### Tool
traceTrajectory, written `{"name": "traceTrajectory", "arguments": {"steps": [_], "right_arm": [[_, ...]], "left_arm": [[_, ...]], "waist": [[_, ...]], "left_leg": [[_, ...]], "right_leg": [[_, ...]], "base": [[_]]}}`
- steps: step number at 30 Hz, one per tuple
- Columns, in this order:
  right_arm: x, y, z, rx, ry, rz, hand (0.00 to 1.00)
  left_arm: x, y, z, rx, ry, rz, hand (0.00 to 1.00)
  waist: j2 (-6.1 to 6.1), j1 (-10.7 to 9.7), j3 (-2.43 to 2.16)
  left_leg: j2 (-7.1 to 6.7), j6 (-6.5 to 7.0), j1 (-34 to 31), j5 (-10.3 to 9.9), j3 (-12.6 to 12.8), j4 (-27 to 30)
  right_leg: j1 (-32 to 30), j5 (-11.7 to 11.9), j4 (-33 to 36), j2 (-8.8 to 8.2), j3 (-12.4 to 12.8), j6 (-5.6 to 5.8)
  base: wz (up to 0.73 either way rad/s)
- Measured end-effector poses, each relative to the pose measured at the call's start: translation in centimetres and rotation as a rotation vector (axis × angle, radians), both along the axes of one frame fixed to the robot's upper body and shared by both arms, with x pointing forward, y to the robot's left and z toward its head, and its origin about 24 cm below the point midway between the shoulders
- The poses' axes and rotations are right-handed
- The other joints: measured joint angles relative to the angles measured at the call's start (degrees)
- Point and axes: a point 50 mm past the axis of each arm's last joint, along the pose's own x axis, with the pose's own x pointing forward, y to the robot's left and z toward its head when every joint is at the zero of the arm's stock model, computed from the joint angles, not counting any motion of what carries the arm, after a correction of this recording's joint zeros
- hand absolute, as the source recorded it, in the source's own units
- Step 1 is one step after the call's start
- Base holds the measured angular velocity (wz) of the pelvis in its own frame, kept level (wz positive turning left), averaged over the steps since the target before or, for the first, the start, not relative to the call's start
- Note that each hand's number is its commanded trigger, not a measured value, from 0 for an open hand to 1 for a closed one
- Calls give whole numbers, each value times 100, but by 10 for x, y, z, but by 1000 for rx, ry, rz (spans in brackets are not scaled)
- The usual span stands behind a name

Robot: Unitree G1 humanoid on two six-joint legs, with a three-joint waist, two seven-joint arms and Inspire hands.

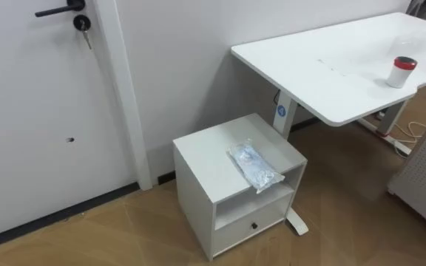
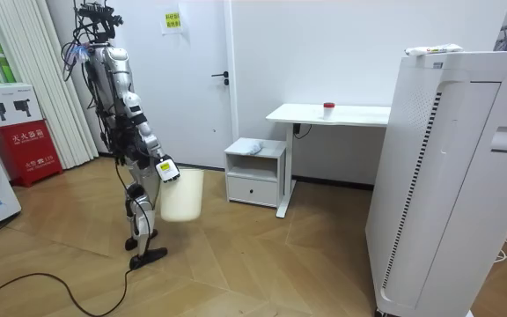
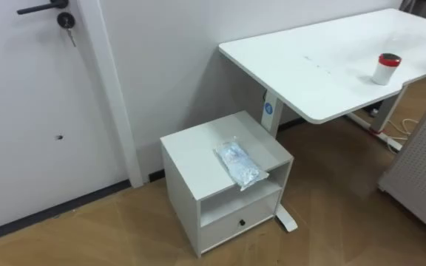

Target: Pick garbage

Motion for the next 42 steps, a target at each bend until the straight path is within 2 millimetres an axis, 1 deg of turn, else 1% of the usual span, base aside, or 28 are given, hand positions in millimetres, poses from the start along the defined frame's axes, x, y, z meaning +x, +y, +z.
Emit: {"name": "traceTrajectory", "arguments": {"steps": [5, 6, 10, 12, 13, 16, 19, 20, 21, 22, 23, 25, 26, 27, 28, 29, 30, 31, 33, 34, 35, 36, 37, 38, 39, 40, 41, 42], "right_arm": [[2, 2, -1, 3, 9, 33, 100], [5, 3, 0, 6, 7, 37, 100], [8, 3, 0, 16, 5, 50, 100], [8, 4, -1, 22, 8, 56, 100], [7, 5, -1, 23, 8, 54, 100], [6, 5, -1, 28, 8, 47, 100], [5, 5, -1, 30, 9, 44, 100], [5, 5, -1, 33, 9, 40, 100], [5, 5, -1, 39, 7, 38, 100], [5, 5, -1, 41, 7, 37, 100], [4, 5, -1, 46, 8, 37, 100], [5, 7, -2, 56, 5, 39, 100], [6, 8, -2, 67, 1, 37, 100], [5, 9, -2, 82, -2, 36, 100], [5, 9, -2, 86, -1, 36, 100], [5, 10, -2, 96, 1, 40, 100], [5, 10, -2, 105, 1, 37, 100], [4, 10, -2, 107, 0, 33, 100], [2, 8, -2, 109, -3, 10, 100], [2, 8, -2, 109, -2, 6, 100], [3, 8, -2, 108, -2, -5, 100], [-1, 4, -1, 96, 6, -32, 100], [-3, 2, -1, 89, 11, -41, 100], [-6, -2, 0, 81, 16, -58, 100], [-12, -5, 0, 73, 33, -66, 100], [-13, -6, 0, 70, 37, -67, 100], [-13, -7, 1, 63, 36, -66, 100], [-13, -7, 1, 58, 39, -55, 100]], "left_arm": [[1, -1, 0, -11, 1, 39, 0], [3, -1, -1, -16, -10, 59, 0], [9, -1, -1, -20, -28, 76, 0], [10, -1, 0, -19, -30, 74, 0], [10, -1, 0, -18, -31, 74, 0], [8, -1, -1, -17, -17, 72, 0], [7, -1, -1, -14, -4, 70, 0], [10, -1, -1, -14, -12, 68, 0], [12, 0, -1, -14, -14, 68, 0], [11, 0, -1, -14, -11, 69, 0], [12, 0, 0, -13, -15, 73, 0], [15, 4, 0, -4, -18, 65, 0], [16, 6, 1, 4, -17, 59, 0], [18, 9, 2, 11, -21, 72, 0], [17, 10, 2, 13, -21, 75, 0], [15, 12, 2, 18, -12, 77, 0], [12, 12, 2, 19, 1, 79, 0], [11, 13, 2, 18, 6, 80, 0], [8, 13, 2, 10, 19, 79, 0], [7, 14, 3, 11, 24, 74, 0], [4, 14, 3, 12, 33, 69, 0], [3, 12, 2, 3, 34, 71, 0], [2, 11, 2, -1, 35, 72, 0], [-2, 11, 2, -4, 39, 77, 0], [-8, 11, 2, -1, 48, 88, 0], [-11, 12, 3, 3, 53, 92, 0], [-17, 13, 3, 6, 65, 101, 0], [-18, 13, 3, 6, 64, 106, 0]], "waist": [[17, 79, -13], [28, 81, -45], [46, 87, -36], [30, 81, -6], [48, 79, 3], [52, 89, 1], [74, 87, -10], [46, 84, 3], [68, 85, -24], [41, 84, -24], [20, 96, -6], [17, 91, -14], [18, 88, -14], [-2, 97, -1], [-3, 109, 0], [-19, 130, 8], [-51, 123, 8], [-56, 108, 6], [-27, 88, -10], [-32, 81, -4], [-113, 83, 10], [-116, 40, -9], [-108, 40, -9], [-103, 71, -14], [-74, 106, -16], [-66, 128, -14], [-63, 177, -23], [-76, 164, -26]], "left_leg": [[3, -2, -68, 1, -31, 35], [2, -2, -82, 1, -33, 48], [1, -2, -75, 1, -33, 46], [-3, -2, -78, 1, -57, 46], [-3, -2, -81, 1, -68, 46], [0, -2, -79, 1, -73, 36], [1, -2, -84, 1, -72, 36], [6, -2, -94, 1, -67, 36], [10, -7, -102, -2, -64, 40], [12, -10, -105, -4, -63, 45], [31, -29, -125, -23, -45, 95], [96, -75, -265, -136, -44, 392], [173, -116, -374, -240, -40, 623], [262, -200, -508, -351, -18, 974], [310, -242, -591, -410, -10, 1171], [408, -325, -756, -485, -8, 1602], [497, -351, -937, -499, 3, 2053], [540, -351, -1024, -499, -6, 2287], [759, -374, -1363, -481, -8, 3095], [802, -424, -1478, -431, -19, 3331], [787, -446, -1719, -360, -93, 3662], [642, -378, -1958, -400, -151, 3401], [557, -387, -2102, -393, -168, 3178], [409, -470, -2376, -295, -190, 2527], [305, -568, -2581, -16, -175, 1731], [268, -557, -2639, 296, -175, 1417], [247, -520, -2665, 846, -159, 941], [238, -463, -2630, 1276, -98, 761]], "right_leg": [[-38, 0, 0, -2, -93, 0], [-49, 0, -1, -3, -100, 0], [-43, 0, -1, -6, -111, 0], [-29, 0, -4, -7, -160, 0], [-26, 0, -5, -7, -178, 0], [-27, 0, -5, -9, -262, 0], [-39, 0, -5, -9, -263, 0], [-56, 0, 3, -7, -266, 0], [-65, -1, 7, -3, -266, -1], [-67, -4, 9, -2, -267, -4], [-78, -16, 27, 12, -266, -25], [-134, -73, 125, 60, -276, -104], [-160, -96, 168, 121, -282, -136], [-169, -144, 222, 174, -301, -196], [-173, -165, 246, 208, -301, -219], [-203, -258, 365, 254, -298, -256], [-249, -364, 505, 291, -295, -315], [-256, -421, 570, 313, -291, -349], [-249, -616, 762, 435, -255, -534], [-246, -655, 825, 466, -239, -563], [-202, -744, 942, 478, -147, -642], [-179, -807, 957, 468, -69, -683], [-166, -834, 951, 448, -70, -676], [-142, -882, 929, 372, -67, -654], [-95, -932, 898, 327, -66, -618], [-52, -960, 897, 290, -62, -582], [51, -1040, 868, 213, 11, -554], [163, -1098, 762, 168, 94, -498]], "base": [[3], [3], [0], [5], [7], [1], [0], [0], [0], [-4], [-5], [-6], [-7], [-9], [-18], [-20], [-15], [-5], [0], [8], [24], [29], [21], [0], [-14], [-35], [-40], [-39]]}}
